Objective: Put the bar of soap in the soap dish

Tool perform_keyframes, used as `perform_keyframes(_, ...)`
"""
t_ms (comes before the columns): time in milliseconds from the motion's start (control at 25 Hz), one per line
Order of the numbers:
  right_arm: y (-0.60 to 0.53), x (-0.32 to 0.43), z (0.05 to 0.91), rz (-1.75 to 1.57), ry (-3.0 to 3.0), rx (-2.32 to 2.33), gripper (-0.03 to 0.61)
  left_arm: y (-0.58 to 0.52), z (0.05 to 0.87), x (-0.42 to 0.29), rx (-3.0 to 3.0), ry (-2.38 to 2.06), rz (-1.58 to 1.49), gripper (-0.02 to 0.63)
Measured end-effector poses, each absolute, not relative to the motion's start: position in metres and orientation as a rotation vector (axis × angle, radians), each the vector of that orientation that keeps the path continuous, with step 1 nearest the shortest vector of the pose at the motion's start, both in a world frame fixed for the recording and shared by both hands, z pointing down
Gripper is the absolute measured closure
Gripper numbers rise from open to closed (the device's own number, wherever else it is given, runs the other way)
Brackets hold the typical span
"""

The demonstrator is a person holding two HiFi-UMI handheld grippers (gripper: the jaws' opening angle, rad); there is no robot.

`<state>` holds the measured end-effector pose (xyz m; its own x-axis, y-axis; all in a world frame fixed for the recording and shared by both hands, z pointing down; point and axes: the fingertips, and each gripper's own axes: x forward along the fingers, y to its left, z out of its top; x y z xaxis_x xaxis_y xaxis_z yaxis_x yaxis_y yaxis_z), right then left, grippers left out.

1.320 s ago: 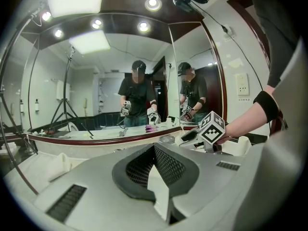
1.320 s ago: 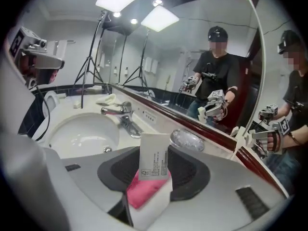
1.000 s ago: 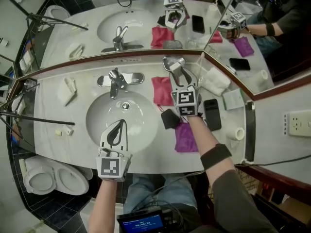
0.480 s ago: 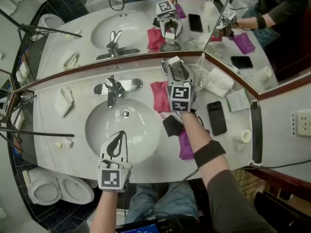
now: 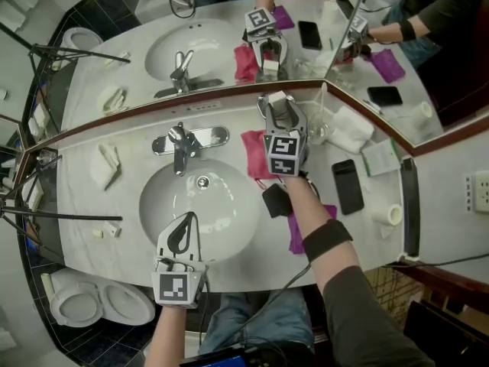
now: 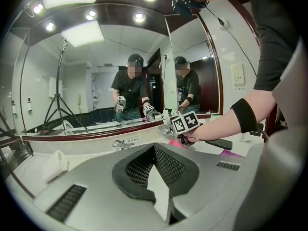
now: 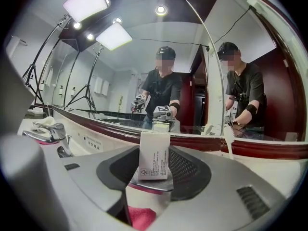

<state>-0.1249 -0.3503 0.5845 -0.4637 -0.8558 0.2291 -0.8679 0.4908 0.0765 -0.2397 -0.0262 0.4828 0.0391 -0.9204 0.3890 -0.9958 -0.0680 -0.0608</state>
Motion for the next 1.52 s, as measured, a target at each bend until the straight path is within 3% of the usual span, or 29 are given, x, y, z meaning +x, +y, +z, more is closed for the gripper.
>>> perform_keyframes(240,-0.350,-0.123,0.585,0.056,-2.493,1.462,0.311,-0.027,0.480,-0.238,2.090,-1.975,0.477,0.614)
perform_keyframes(800,-0.340,-0.118,0.563,0.041,-2.523,1.447,0.308,-0.027,0.472,-0.233,2.107,-1.972,0.454,0.614)
perform_keyframes(1240,-0.288,-0.103,0.508,0.036,-2.507,1.423,0.320,-0.012,0.445,-0.237,2.127,-1.959,0.427,0.614)
perform_keyframes(1520,-0.230,-0.079,0.473,0.075,-2.497,1.364,0.388,-0.003,0.422,-0.245,2.181,-1.934,0.411,0.614)
